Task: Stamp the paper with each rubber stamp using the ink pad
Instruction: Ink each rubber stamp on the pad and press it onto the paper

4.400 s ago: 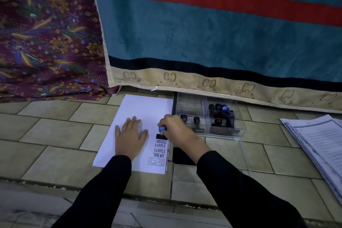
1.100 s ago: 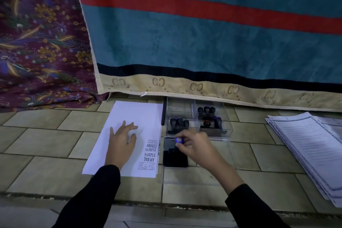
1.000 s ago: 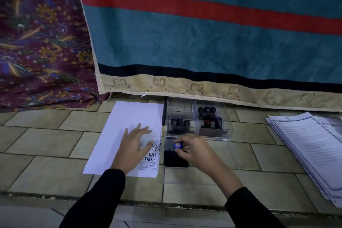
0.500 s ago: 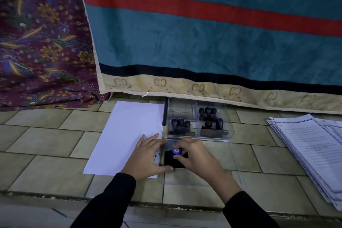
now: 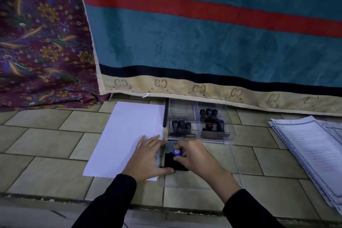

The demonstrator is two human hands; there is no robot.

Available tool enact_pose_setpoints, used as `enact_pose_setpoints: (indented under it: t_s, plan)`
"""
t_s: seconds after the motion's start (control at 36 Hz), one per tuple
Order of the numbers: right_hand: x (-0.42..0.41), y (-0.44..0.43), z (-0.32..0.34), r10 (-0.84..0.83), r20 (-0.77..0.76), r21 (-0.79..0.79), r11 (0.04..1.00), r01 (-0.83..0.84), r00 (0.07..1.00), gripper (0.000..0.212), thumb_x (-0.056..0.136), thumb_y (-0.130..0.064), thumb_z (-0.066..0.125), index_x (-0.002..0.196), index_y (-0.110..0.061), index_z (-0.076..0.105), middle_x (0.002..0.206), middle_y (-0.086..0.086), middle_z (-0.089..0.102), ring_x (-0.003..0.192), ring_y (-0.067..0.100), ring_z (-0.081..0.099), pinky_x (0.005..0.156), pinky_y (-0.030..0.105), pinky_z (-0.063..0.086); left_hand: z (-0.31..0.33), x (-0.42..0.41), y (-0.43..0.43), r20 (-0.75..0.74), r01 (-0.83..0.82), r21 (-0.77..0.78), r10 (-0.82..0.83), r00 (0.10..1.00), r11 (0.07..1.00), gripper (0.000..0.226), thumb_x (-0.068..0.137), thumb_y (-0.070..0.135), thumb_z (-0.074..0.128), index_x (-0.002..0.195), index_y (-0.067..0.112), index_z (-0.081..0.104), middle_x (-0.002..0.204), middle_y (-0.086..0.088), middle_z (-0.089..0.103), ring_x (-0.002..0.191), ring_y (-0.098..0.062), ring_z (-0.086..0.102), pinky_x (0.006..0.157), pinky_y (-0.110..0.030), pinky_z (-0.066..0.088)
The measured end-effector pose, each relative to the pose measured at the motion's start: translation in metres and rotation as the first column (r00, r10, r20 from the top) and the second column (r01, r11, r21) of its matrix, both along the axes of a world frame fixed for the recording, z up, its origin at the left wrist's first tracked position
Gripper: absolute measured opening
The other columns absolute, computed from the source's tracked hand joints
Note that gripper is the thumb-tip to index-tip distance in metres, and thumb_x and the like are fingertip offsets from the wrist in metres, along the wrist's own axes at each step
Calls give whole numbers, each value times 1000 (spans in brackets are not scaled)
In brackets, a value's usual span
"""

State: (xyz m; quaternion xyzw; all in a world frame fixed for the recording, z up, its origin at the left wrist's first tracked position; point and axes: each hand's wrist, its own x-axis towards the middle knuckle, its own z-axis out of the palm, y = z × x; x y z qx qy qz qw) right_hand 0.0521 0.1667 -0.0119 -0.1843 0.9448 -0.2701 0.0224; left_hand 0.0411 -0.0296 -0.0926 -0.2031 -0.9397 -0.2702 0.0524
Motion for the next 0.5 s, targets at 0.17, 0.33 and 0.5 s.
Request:
enact_pose_setpoints:
  t_s: [0.17, 0.33, 0.5]
  plan:
    - [8, 4, -9, 36, -30, 1, 999, -36, 999, 21, 80, -17, 69, 99, -11, 64, 101, 5, 67, 89, 19, 62, 78, 32, 53, 6, 0, -7, 135, -19, 181, -6, 991, 983, 88, 54, 88, 61, 132, 54, 38, 146, 26, 30, 138, 13, 9, 120, -33, 2]
    - [0, 4, -1, -26, -62, -147, 989, 17, 998, 24, 81, -16, 70, 105, -14, 66, 102, 3, 68, 83, 13, 67, 78, 23, 54, 13, -18, -41, 89, -323, 361, 313, 946, 875, 47, 94, 49, 44, 134, 27, 51, 144, 7, 47, 141, -10, 31, 119, -48, 21]
    - [-29, -25, 7, -28, -83, -259, 966, 6, 996, 32, 81, -8, 69, 113, -11, 63, 109, 10, 64, 85, 17, 69, 84, 28, 58, 1, -37, -59, 46, -431, 4, 430, 902, 903, 39, 100, 37, 43, 136, 23, 49, 155, 4, 34, 149, -14, 13, 119, -47, 0]
